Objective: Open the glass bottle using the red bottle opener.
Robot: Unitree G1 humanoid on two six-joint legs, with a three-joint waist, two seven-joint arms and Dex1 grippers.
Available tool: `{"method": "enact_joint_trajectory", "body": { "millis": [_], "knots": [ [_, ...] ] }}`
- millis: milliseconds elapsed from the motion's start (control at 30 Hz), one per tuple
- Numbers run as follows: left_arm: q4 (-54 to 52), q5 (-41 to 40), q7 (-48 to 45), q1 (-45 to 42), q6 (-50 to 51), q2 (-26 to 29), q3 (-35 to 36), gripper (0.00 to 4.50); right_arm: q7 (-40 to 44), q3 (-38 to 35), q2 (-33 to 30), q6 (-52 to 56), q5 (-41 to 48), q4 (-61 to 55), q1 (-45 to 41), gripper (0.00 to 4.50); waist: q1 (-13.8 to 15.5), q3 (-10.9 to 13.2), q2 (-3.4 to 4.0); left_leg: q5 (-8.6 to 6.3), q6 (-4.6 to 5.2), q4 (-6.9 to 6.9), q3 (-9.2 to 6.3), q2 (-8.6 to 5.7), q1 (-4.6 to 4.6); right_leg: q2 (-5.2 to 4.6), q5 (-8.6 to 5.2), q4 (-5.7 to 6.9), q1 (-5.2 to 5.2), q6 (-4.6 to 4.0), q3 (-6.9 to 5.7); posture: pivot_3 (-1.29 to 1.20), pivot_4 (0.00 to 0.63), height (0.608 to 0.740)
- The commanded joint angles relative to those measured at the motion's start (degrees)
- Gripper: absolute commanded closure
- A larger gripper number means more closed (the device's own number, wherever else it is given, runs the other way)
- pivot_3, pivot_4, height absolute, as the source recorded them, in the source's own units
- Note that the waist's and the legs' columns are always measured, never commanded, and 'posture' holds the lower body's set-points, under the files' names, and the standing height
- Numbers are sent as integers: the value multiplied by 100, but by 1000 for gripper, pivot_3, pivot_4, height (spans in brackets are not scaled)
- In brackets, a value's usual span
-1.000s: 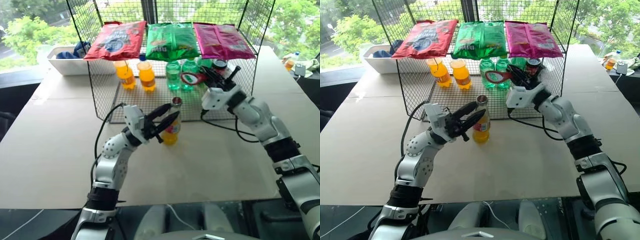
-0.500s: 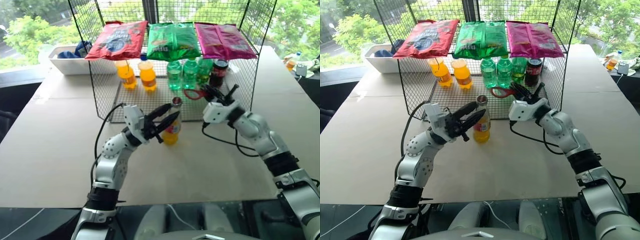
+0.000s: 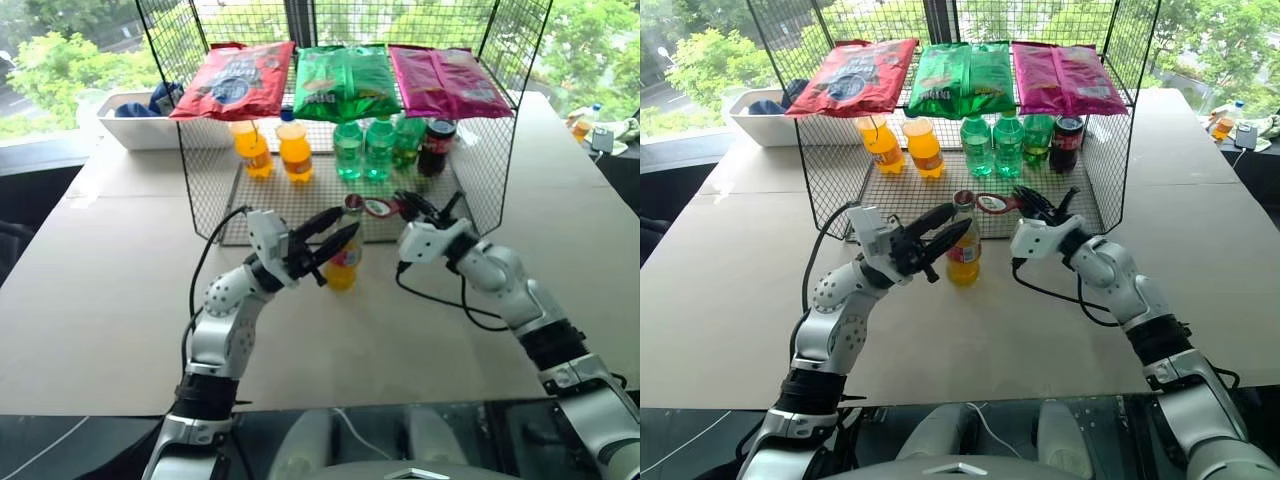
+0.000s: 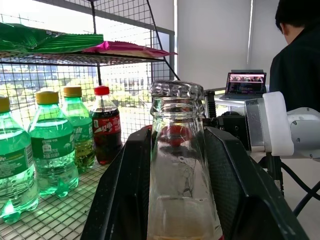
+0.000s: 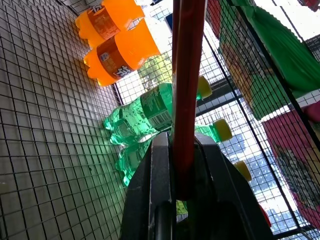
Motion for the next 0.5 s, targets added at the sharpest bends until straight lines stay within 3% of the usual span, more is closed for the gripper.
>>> {"method": "enact_joint_trajectory", "body": {
  "millis": [33,500],
  "knots": [
    [229,212,-11,94,62,52,-71,2900,9,-214,49,64,218,-414,-62,4500,6,0,0,0,0,0,0,-1,-1,-1,0,0,0,0,0,0,150,740],
    [306,206,-78,33,23,83,-74,2900,-37,-284,68,234,246,-645,-62,4500,1,0,0,0,0,0,-1,-1,0,0,0,1,0,0,-1,0,150,740]
  ]
}}
